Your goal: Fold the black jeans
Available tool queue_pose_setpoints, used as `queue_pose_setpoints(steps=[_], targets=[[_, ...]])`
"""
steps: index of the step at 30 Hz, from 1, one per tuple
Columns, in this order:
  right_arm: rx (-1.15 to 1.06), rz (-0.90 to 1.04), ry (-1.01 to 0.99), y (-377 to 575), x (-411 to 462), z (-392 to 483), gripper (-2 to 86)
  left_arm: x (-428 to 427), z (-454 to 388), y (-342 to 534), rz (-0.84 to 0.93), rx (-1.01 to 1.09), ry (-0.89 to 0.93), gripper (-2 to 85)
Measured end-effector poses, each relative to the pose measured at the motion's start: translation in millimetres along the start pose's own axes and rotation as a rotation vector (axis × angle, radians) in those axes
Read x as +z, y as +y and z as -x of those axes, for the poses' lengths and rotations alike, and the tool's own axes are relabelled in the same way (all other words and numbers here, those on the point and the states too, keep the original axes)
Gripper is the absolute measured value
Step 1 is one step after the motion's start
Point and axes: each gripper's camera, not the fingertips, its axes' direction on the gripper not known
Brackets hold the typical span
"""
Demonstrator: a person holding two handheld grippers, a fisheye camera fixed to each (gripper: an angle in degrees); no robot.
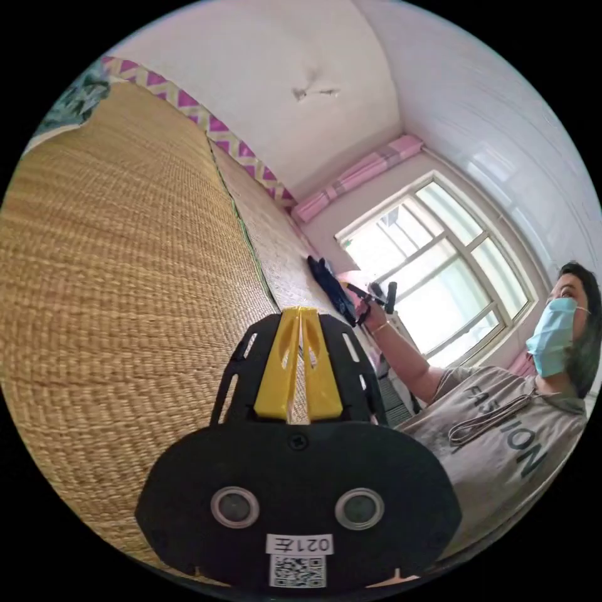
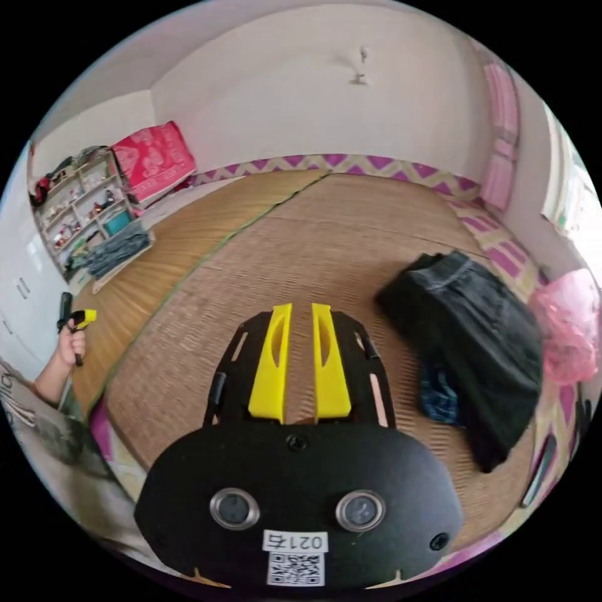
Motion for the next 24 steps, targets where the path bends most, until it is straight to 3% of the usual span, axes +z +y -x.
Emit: queue_pose_setpoints(steps=[2,6,11,17,24], targets=[[-0.040,-0.013,0.176,-8.1,0.2,-14.6,9.6,5.5,6.3,-1.3,0.048,-0.013,0.045,-1.0],[-0.177,0.007,0.318,-29.1,29.8,-13.2,13.6,1.0,11.8,-0.5,0.052,-0.037,0.022,-1.0],[-0.329,0.175,0.577,-57.9,98.3,8.3,13.0,-4.1,15.0,-0.4,0.048,-0.031,0.016,-1.0],[-0.307,0.250,0.596,-77.5,124.8,14.0,8.3,-9.8,20.4,-1.6,0.049,-0.030,0.018,-1.0],[-0.224,0.254,0.530,-100.7,109.7,16.5,13.1,-19.4,25.4,-2.0,0.034,-0.025,0.016,-1.0]])
